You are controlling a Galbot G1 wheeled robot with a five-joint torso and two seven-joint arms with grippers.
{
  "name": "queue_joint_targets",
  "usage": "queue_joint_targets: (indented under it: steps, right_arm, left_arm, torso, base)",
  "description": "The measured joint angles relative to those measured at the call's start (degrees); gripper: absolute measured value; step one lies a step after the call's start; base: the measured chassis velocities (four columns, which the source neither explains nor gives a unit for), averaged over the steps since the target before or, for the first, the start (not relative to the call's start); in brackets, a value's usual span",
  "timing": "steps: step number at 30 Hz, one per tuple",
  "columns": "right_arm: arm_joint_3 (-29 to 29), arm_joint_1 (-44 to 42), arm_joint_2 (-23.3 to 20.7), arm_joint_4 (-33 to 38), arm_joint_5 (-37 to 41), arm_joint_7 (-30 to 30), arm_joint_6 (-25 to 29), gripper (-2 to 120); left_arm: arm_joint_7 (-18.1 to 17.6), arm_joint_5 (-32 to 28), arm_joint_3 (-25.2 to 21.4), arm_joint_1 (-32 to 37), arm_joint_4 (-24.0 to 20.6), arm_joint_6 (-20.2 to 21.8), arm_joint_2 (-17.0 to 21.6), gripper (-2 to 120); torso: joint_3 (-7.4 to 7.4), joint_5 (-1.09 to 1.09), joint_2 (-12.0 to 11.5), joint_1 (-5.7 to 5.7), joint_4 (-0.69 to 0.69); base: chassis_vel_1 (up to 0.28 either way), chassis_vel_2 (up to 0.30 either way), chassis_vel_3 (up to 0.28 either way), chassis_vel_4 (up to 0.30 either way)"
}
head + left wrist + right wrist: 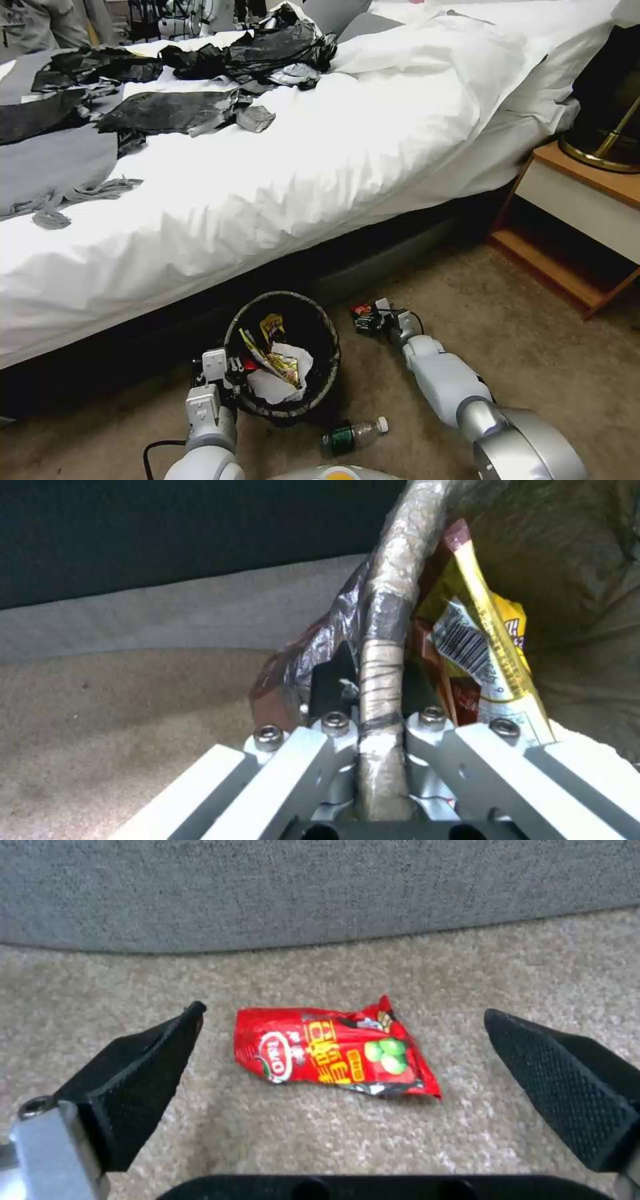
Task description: Pick up the trash bin, then pick up the garbage from the floor and place it into the trash bin.
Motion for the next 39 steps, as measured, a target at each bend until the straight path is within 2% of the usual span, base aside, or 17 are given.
queue_joint_targets:
  steps: [5, 7, 9, 11, 13, 15, 17, 19, 20, 23, 25, 28, 33, 37, 39]
  right_arm:
    - [0.0, 0.1, 0.3, -0.1, 0.1, 0.0, -0.1, 100]
    - [0.0, 0.1, 0.5, -0.2, 0.0, 0.0, -0.1, 93]
    - [0.0, 0.1, 0.6, -0.3, 0.0, 0.0, -0.1, 92]
    - [-0.1, 0.1, 0.7, -0.4, -0.2, 0.2, -0.1, 79]
    - [-0.1, 0.1, 0.7, -0.4, -0.2, 0.2, -0.1, 79]
    - [-0.1, 0.0, 0.8, -0.5, -0.2, 0.5, 0.0, 67]
    - [-0.1, 0.0, 0.8, -0.5, -0.2, 0.5, 0.0, 67]
    - [0.0, -0.2, 0.8, -0.5, -0.2, 0.6, 0.1, 52]
    - [0.0, -0.2, 0.8, -0.5, -0.2, 0.6, 0.1, 52]
    - [0.2, -0.5, 0.3, -0.5, -0.1, 0.7, 0.3, 36]
    - [0.2, -0.5, 0.2, -0.5, -0.1, 0.7, 0.3, 34]
    - [0.2, -0.9, -0.3, -0.5, 0.1, 0.8, 0.5, 18]
    - [0.2, -0.9, -0.5, -0.6, 0.2, 0.8, 0.6, 14]
    - [0.2, -0.9, -0.5, -0.7, 0.3, 0.9, 0.6, 2]
    - [0.2, -0.9, -0.5, -0.7, 0.3, 0.9, 0.7, 1]
  left_arm:
    - [0.0, 0.2, 0.1, 0.3, 0.0, -0.1, 0.0, 0]
    - [0.0, 0.3, 0.1, 0.5, 0.0, -0.3, -0.1, 0]
    - [0.0, 0.3, 0.1, 0.6, 0.0, -0.3, -0.1, 0]
    - [0.1, 0.5, 0.1, 0.6, 0.0, -0.4, -0.1, 0]
    - [0.1, 0.5, 0.1, 0.6, 0.0, -0.4, -0.1, 0]
    - [0.1, 0.6, 0.2, 0.6, 0.0, -0.5, -0.1, 0]
    - [0.1, 0.6, 0.2, 0.6, 0.0, -0.5, -0.1, 0]
    - [0.1, 0.6, 0.3, 0.5, 0.1, -0.5, -0.1, 0]
    - [0.1, 0.6, 0.3, 0.5, 0.1, -0.5, -0.1, 0]
    - [0.1, 0.6, 0.2, 0.5, 0.2, -0.6, 0.0, 0]
    - [0.1, 0.6, 0.2, 0.5, 0.2, -0.6, 0.0, 0]
    - [0.1, 0.6, 0.4, 0.3, 0.5, -0.7, 0.0, 0]
    - [0.1, 0.7, 0.5, 0.2, 0.7, -0.7, 0.0, 0]
    - [0.1, 0.7, 0.5, 0.2, 0.7, -0.8, 0.0, 0]
    - [0.1, 0.7, 0.5, 0.2, 0.7, -0.8, 0.0, 0]
  torso:
    - [0.0, 0.0, 0.0, 0.0, 0.0]
    - [0.0, 0.0, 0.0, 0.0, -0.01]
    - [0.0, 0.0, 0.0, 0.0, 0.0]
    - [0.0, -0.01, 0.0, 0.0, 0.0]
    - [0.0, -0.01, 0.0, 0.0, 0.0]
    - [0.0, -0.01, 0.0, 0.0, 0.0]
    - [0.0, -0.01, 0.0, 0.0, 0.0]
    - [0.0, 0.0, 0.0, 0.0, 0.0]
    - [0.0, 0.0, 0.0, 0.0, 0.0]
    - [0.0, -0.01, 0.0, 0.0, 0.0]
    - [0.0, -0.01, 0.0, 0.0, 0.0]
    - [0.0, 0.0, 0.0, 0.0, 0.0]
    - [0.0, 0.01, 0.0, 0.0, 0.0]
    - [0.0, 0.0, 0.0, -0.01, 0.0]
    - [0.0, 0.0, 0.0, 0.0, 0.0]
  base:
    - [0.0, 0.0, 0.0, 0.0]
    - [0.0, 0.0, 0.0, 0.0]
    - [0.0, 0.0, 0.0, 0.0]
    - [0.0, 0.0, 0.0, 0.0]
    - [0.0, 0.0, 0.0, 0.0]
    - [0.0, 0.0, 0.0, 0.0]
    - [0.0, 0.0, 0.0, 0.0]
    - [0.0, 0.0, 0.0, 0.0]
    - [0.0, 0.0, 0.0, 0.0]
    - [0.0, 0.0, 0.0, 0.0]
    - [0.0, 0.0, 0.0, 0.0]
    - [0.0, 0.0, 0.0, 0.0]
    - [0.0, 0.0, 0.0, 0.0]
    - [0.0, 0.0, 0.0, 0.0]
    - [0.0, 0.0, 0.0, 0.0]
